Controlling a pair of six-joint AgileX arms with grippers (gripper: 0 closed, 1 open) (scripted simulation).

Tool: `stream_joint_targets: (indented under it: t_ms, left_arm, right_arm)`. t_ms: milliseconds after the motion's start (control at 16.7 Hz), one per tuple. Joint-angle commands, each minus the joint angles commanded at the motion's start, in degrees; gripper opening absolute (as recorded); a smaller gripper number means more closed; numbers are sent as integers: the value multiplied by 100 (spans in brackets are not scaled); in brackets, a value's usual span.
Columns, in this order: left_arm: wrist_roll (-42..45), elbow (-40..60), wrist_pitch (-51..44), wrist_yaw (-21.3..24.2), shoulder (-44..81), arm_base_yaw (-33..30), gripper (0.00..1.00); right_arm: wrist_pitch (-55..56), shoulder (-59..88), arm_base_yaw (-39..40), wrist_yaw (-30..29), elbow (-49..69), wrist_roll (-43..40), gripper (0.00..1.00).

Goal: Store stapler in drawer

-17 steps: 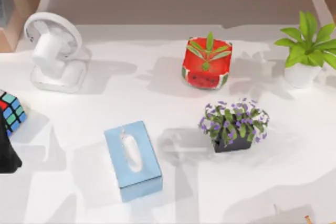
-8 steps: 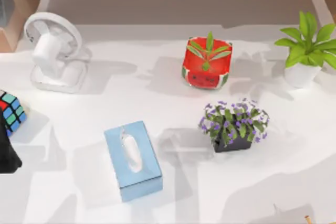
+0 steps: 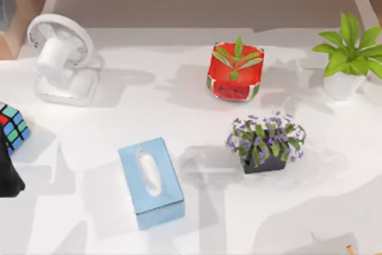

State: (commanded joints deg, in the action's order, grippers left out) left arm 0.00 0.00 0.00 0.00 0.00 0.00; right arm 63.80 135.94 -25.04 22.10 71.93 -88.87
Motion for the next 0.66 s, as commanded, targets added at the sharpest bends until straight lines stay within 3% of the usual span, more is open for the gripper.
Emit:
stream_joint_targets:
  t_ms: [300, 660]
  left_arm:
    - [0, 0, 0, 0, 0, 0, 100]
    - [0, 0, 0, 0, 0, 0, 100]
  right_arm:
    - [0, 0, 0, 0, 0, 0, 98]
    - [0, 0, 0, 0, 0, 0, 100]
